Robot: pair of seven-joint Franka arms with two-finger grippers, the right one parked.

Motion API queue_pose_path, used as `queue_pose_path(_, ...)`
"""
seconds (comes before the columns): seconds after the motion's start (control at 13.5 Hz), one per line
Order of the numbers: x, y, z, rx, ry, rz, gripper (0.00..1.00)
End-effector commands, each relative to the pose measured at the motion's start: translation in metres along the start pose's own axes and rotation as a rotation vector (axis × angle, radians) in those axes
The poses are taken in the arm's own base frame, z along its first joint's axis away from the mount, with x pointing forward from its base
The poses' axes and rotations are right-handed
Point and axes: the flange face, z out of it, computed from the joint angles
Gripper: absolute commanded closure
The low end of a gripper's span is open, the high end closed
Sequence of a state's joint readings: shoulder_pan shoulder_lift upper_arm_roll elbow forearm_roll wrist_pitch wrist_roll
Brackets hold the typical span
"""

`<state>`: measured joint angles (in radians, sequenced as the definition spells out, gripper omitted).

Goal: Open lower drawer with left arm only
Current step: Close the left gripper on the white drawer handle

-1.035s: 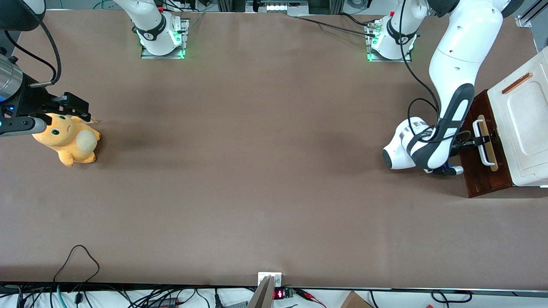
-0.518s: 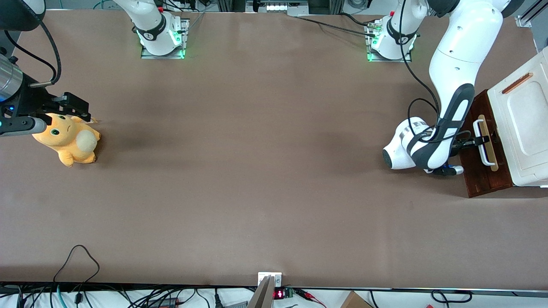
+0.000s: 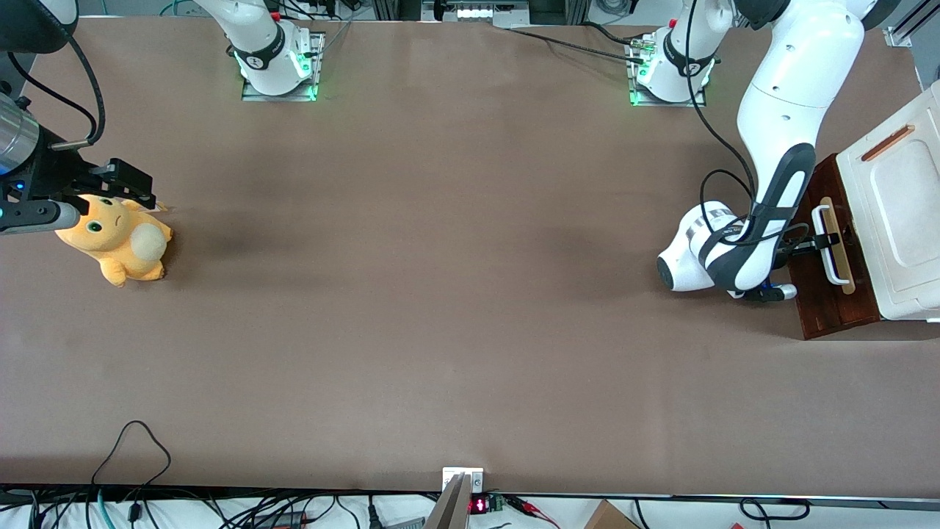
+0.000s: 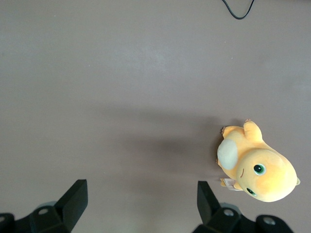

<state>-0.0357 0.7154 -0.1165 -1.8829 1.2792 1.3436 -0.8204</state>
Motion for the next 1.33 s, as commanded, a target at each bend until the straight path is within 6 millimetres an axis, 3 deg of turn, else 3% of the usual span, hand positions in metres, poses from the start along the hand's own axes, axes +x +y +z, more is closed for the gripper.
queue_pose_path(0.0, 0.006, -0.016, 0.016, -0.003, -0.016, -0.007, 0.78)
queue_pose_path(0.59, 0.006, -0.021, 0.016, -0.008, -0.019, -0.016, 0.82)
queue_pose_path(1.26, 0.001, -0.018, -0.003, -0.027, -0.012, -0.020, 0.83)
